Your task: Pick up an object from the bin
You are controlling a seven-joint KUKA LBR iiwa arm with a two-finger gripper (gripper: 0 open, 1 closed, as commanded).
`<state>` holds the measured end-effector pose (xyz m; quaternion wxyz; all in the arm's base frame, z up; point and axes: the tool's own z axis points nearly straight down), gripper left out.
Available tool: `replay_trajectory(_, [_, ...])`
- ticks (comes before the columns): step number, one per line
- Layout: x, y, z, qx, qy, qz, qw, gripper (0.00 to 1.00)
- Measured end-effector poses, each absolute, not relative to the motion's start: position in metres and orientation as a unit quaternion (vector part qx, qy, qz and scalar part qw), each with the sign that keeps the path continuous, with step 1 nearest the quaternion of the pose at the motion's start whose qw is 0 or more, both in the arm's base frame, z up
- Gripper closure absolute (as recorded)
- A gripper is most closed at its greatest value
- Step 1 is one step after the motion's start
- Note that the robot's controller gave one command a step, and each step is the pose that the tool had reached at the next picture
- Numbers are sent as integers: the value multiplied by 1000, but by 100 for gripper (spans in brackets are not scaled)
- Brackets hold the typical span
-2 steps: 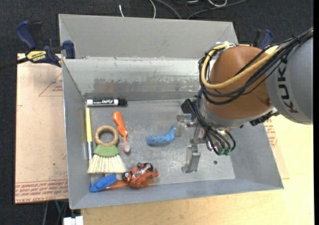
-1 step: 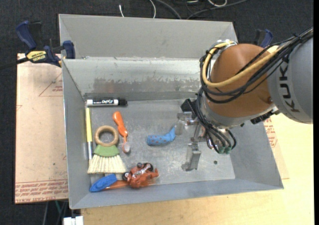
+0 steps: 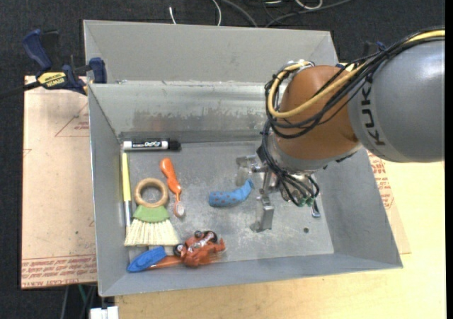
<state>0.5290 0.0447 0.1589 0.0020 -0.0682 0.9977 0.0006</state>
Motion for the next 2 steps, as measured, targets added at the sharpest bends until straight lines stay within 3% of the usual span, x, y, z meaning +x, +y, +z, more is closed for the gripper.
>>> replay_trajectory(1, [576,53,161,-44,999,2,6,0])
replay_trajectory(2, [590,41,154,-134,991,1,1,0])
